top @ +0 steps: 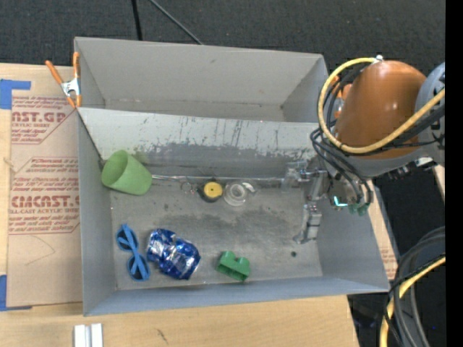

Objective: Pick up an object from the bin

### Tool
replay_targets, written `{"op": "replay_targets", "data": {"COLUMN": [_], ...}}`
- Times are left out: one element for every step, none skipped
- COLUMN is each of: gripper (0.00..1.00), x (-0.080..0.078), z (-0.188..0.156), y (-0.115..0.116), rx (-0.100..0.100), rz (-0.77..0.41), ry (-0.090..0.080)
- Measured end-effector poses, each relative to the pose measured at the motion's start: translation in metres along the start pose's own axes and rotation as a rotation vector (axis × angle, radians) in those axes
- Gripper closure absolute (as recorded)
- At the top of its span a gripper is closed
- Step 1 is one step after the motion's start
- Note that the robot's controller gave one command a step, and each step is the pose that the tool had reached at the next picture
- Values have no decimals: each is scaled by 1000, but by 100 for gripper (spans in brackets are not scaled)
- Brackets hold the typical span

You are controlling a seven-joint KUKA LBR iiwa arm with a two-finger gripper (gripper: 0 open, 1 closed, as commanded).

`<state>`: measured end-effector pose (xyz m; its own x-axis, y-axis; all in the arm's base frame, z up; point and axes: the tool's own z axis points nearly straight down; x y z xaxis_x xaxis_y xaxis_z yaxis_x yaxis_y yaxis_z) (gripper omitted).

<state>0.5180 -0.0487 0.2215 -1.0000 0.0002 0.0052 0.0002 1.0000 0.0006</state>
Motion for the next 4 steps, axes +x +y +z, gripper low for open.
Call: {"op": "replay_targets", "data": {"gripper": [0,100,0,0], "x": [16,13,12,27], "z": [153,150,150,138], "y": [92,91,93,-49], "rx": [2,2,0,5], "rz": [-325,-322,-322,-535], "ry": [2,-9,-16,-8]}}
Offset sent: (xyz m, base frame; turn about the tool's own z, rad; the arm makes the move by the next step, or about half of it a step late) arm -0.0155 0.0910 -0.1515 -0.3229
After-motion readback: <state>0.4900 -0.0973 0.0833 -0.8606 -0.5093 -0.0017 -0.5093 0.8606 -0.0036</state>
